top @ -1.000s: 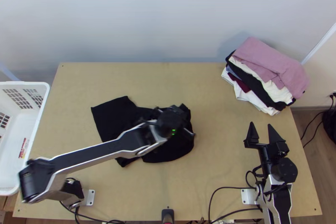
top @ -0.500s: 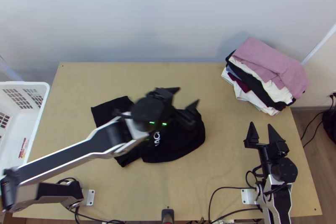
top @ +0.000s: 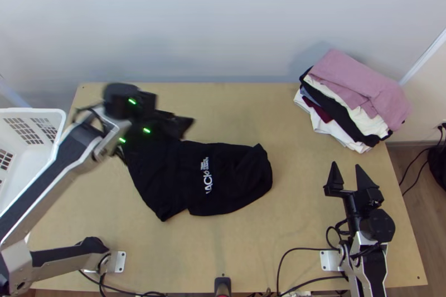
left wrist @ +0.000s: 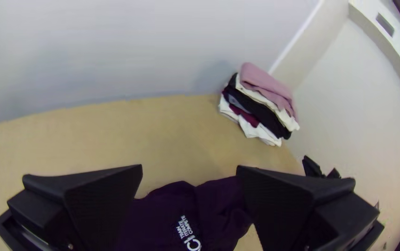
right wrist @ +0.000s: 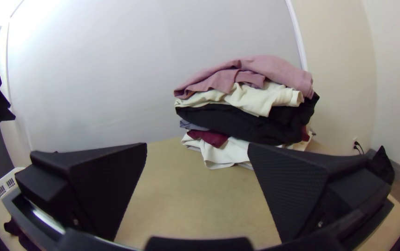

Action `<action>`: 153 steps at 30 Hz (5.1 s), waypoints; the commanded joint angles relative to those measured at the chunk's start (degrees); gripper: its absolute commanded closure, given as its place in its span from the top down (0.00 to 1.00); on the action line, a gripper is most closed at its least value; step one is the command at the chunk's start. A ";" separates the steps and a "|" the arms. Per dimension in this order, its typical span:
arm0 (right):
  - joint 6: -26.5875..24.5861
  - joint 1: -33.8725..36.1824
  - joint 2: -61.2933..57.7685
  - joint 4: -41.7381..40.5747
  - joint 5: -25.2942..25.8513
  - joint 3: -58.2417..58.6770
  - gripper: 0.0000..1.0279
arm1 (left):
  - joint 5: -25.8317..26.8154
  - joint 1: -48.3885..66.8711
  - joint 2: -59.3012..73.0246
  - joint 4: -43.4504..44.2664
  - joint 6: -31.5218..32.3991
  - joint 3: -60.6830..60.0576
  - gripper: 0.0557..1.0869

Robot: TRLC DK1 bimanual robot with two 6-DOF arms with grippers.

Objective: Fold the t-shirt

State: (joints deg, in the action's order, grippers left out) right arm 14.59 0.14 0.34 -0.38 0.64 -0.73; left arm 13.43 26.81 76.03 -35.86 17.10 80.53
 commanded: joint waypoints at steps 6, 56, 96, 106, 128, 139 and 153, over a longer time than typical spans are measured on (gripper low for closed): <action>0.62 0.21 -0.25 1.26 0.76 0.20 0.96 | 7.93 -11.16 2.28 -2.38 -2.07 -6.97 0.95; 0.62 6.98 -0.25 1.26 0.76 0.20 0.96 | 5.11 -6.59 15.64 16.52 1.97 -25.25 0.44; 0.62 7.06 -0.25 1.26 0.76 0.20 0.96 | 1.77 -19.42 3.60 -7.30 -1.63 15.80 0.04; 0.62 6.98 -0.25 1.26 0.76 0.20 0.96 | -5.70 0.61 3.78 -7.30 -0.93 11.67 0.04; 0.62 7.06 -0.25 1.26 0.76 0.20 0.96 | -11.67 27.51 22.85 4.04 2.58 7.36 0.04; 0.62 6.98 -0.25 1.26 0.76 0.20 0.96 | -12.55 34.72 39.63 5.18 3.29 18.96 0.04; 0.62 6.98 -0.25 1.26 0.76 0.20 0.96 | -12.38 36.03 44.64 1.84 1.53 36.01 0.96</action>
State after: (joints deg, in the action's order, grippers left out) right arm 14.59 6.90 0.34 -0.38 0.67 -0.73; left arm 0.84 62.81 121.89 -33.06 19.07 112.92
